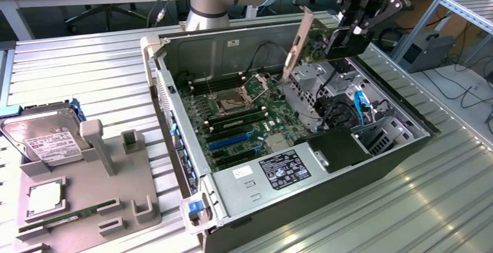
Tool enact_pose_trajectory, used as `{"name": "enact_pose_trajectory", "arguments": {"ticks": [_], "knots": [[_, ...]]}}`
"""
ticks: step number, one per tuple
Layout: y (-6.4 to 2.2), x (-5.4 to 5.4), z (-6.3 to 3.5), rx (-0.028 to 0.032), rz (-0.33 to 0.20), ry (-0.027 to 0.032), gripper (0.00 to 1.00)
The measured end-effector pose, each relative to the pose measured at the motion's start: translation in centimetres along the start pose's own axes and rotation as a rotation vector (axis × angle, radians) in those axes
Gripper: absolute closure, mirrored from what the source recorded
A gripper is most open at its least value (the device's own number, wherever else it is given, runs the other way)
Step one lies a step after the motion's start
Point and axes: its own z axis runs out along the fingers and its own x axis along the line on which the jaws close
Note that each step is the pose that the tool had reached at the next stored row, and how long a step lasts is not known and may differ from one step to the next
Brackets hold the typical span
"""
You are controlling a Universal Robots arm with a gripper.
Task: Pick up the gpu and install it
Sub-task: 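Insert the gpu into the slot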
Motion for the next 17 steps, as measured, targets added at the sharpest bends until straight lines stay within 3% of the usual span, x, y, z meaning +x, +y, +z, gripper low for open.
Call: {"name": "enact_pose_trajectory", "arguments": {"ticks": [3,4,5,6,9,17], "knots": [[0.00,0.0,0.00,0.0000,-0.002,-0.0020,0.73],[0.00,0.0,0.00,0.0000,-0.002,-0.0168,0.73],[0.01,0.0,0.00,-0.0002,-0.003,-0.0258,0.73],[0.00,0.0,0.01,-0.0001,-0.003,-0.0297,0.73],[0.07,0.0,0.20,-0.0002,-0.003,-0.0301,0.73],[1.33,0.0,1.46,-0.0002,-0.003,-0.0302,0.73]]}}
